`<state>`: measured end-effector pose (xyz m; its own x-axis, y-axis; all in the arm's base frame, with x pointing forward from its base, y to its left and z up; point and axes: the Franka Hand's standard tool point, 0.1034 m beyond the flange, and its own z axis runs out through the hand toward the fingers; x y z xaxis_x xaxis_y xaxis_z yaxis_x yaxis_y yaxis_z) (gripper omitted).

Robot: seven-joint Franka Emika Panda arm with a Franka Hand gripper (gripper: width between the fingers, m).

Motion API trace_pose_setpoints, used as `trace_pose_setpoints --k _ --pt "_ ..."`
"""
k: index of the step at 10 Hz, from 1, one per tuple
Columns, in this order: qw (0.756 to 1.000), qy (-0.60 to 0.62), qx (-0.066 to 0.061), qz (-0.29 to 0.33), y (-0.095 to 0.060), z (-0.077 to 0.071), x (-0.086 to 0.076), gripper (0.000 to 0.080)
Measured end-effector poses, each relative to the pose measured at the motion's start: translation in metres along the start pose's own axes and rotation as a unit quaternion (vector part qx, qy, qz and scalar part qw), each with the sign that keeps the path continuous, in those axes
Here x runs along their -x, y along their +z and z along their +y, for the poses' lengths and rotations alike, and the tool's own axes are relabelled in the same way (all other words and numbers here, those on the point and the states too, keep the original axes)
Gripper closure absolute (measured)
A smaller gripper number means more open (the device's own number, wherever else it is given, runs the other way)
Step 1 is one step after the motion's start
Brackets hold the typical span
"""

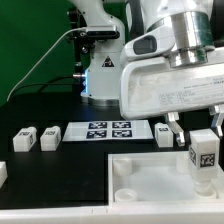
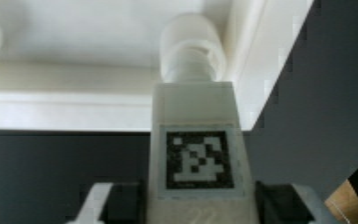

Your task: Assemble one leg

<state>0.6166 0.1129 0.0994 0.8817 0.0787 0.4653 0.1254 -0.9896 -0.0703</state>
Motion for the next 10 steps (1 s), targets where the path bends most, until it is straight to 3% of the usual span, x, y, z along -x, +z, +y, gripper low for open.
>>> trace_pose_setpoints --k 6,10 --pt "1.0 0.001 0.001 0.01 0.0106 -0.0025 0.0113 0.0506" --pt "0.998 0.023 0.017 0.054 0.0102 -0.003 0.0122 0.0506"
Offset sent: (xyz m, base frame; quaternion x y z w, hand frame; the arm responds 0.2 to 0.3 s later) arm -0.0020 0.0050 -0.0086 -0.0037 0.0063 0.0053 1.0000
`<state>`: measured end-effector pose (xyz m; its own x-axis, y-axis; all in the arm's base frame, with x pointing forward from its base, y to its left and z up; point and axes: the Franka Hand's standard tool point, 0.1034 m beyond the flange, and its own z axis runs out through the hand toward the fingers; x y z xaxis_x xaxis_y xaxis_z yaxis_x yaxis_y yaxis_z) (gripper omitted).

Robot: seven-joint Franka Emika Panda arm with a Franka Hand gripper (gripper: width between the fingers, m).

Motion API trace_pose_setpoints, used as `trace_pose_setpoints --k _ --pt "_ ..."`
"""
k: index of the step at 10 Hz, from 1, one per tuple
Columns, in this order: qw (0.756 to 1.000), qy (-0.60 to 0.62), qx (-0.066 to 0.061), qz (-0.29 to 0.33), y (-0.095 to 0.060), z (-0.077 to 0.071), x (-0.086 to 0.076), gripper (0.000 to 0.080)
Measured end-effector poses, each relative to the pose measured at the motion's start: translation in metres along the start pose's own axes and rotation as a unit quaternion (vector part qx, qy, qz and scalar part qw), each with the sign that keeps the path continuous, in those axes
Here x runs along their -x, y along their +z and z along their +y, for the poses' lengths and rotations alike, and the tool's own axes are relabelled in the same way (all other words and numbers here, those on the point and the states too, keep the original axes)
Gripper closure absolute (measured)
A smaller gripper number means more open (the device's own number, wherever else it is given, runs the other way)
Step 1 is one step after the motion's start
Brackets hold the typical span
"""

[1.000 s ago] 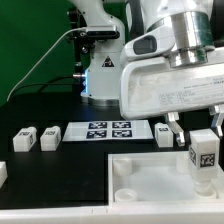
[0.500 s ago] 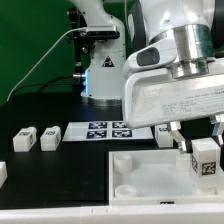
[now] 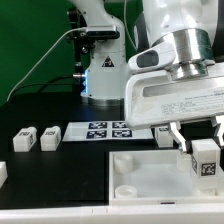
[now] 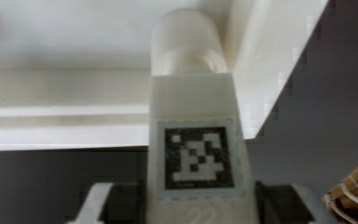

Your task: Assemble one leg

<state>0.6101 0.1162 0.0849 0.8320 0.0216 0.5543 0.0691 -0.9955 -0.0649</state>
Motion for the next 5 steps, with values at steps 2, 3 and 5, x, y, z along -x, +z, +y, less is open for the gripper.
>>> trace_pose_setpoints --k 2,3,5 --pt "1.0 0.0 0.0 0.0 0.0 0.0005 -0.0003 0.0418" --pt "1.0 0.0 0.0 0.0 0.0 0.0006 -0.0003 0.0277" --pt "1.0 0.0 0.0 0.0 0.0 0.0006 -0.0003 0.019"
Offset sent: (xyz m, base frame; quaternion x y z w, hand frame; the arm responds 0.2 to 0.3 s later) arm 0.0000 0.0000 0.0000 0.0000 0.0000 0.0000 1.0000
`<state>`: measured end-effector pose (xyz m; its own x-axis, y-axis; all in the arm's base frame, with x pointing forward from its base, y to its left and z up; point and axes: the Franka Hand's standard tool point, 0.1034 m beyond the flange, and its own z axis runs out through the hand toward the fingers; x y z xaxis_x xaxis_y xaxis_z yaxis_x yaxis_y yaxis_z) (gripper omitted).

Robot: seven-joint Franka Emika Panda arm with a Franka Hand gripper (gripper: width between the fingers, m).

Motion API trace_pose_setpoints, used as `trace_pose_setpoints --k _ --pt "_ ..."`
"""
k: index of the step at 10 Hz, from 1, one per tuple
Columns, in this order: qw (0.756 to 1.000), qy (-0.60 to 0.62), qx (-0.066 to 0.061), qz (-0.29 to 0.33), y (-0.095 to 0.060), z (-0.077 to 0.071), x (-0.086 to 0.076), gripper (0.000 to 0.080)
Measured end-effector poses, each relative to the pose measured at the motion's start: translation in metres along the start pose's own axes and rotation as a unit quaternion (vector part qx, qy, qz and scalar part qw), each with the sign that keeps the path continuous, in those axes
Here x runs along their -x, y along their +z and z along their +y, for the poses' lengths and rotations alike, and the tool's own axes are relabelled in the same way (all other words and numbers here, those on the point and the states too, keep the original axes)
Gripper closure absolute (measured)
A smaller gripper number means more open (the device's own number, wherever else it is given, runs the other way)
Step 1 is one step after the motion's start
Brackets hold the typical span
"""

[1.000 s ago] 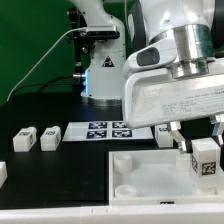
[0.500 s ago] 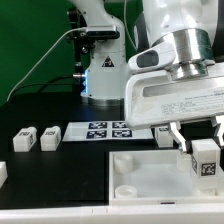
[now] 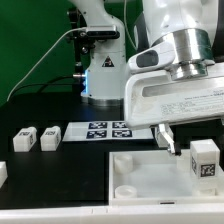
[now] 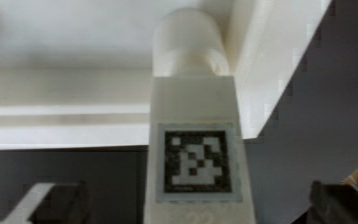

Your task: Assemble one leg

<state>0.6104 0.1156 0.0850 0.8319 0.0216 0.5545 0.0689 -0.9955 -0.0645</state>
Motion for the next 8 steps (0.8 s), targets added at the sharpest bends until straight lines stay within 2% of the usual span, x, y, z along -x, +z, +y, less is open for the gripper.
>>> trace_pose_setpoints --k 1,6,7,8 --pt "1.0 0.0 0.0 0.0 0.0 0.0 0.0 0.0158" --pt "1.0 0.0 0.0 0.0 0.0 0.0 0.0 0.0151" --pt "1.0 0.001 -0.001 -0.016 0.001 0.0004 0.0017 0.0151" --pt "0.999 0.005 -0.004 -0.053 -0.0056 0.0018 -0.0057 0.0151"
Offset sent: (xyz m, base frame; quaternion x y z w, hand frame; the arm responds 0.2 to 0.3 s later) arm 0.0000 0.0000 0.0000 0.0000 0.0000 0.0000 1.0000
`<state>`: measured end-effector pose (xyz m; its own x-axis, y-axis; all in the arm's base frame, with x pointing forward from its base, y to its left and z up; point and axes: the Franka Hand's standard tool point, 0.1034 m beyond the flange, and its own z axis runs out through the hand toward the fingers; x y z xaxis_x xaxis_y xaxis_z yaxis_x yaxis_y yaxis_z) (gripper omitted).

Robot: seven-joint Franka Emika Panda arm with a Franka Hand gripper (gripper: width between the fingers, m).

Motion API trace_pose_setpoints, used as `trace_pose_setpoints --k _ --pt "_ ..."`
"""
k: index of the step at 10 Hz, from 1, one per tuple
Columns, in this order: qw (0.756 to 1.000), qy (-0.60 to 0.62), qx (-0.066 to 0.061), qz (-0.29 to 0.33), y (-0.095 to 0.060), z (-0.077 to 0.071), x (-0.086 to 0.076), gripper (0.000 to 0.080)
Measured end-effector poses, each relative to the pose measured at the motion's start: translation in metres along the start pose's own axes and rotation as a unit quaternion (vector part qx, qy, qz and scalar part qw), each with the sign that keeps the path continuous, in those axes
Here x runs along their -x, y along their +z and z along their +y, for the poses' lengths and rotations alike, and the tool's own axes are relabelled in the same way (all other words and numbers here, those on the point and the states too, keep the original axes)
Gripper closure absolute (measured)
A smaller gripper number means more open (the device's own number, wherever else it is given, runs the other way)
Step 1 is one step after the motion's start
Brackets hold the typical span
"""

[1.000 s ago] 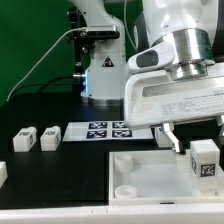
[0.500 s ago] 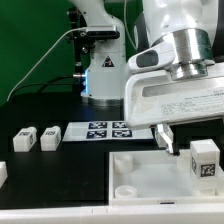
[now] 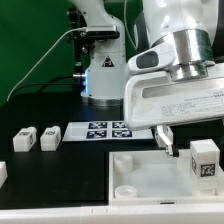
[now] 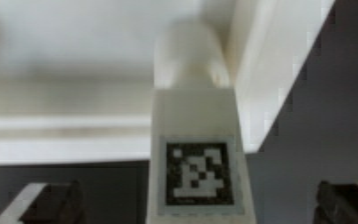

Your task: Assemble one leg

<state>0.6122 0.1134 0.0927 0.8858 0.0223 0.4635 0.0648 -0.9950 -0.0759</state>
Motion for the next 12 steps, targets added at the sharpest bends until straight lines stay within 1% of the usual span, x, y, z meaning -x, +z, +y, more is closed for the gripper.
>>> trace_pose_setpoints --k 1,2,3,5,6,7,8,9,11,12 --pt "1.0 0.003 0.0 -0.007 -0.008 0.002 -0.01 0.0151" --pt "0.998 0.007 -0.003 -0.06 -0.005 0.004 -0.007 0.0151" --pt "0.992 0.014 -0.008 -0.127 -0.005 0.005 -0.011 0.0151" --pt "0.967 0.022 -0.015 -0.252 -0.001 0.005 -0.014 0.0151" --pt "0.954 0.026 -0.017 -0.297 0.002 0.004 -0.015 0.0151" --pt "0.93 0.031 -0.017 -0.366 0.0 0.004 -0.008 0.0151" --pt "0.933 0.028 -0.016 -0.359 0.008 0.003 -0.017 0.0151" --pt "0.936 0.028 -0.015 -0.35 0.009 0.0 -0.015 0.0151" --pt "0.943 0.029 -0.012 -0.332 0.016 0.001 -0.005 0.0151" --pt "0.943 0.03 -0.012 -0.332 0.016 0.002 -0.005 0.0271"
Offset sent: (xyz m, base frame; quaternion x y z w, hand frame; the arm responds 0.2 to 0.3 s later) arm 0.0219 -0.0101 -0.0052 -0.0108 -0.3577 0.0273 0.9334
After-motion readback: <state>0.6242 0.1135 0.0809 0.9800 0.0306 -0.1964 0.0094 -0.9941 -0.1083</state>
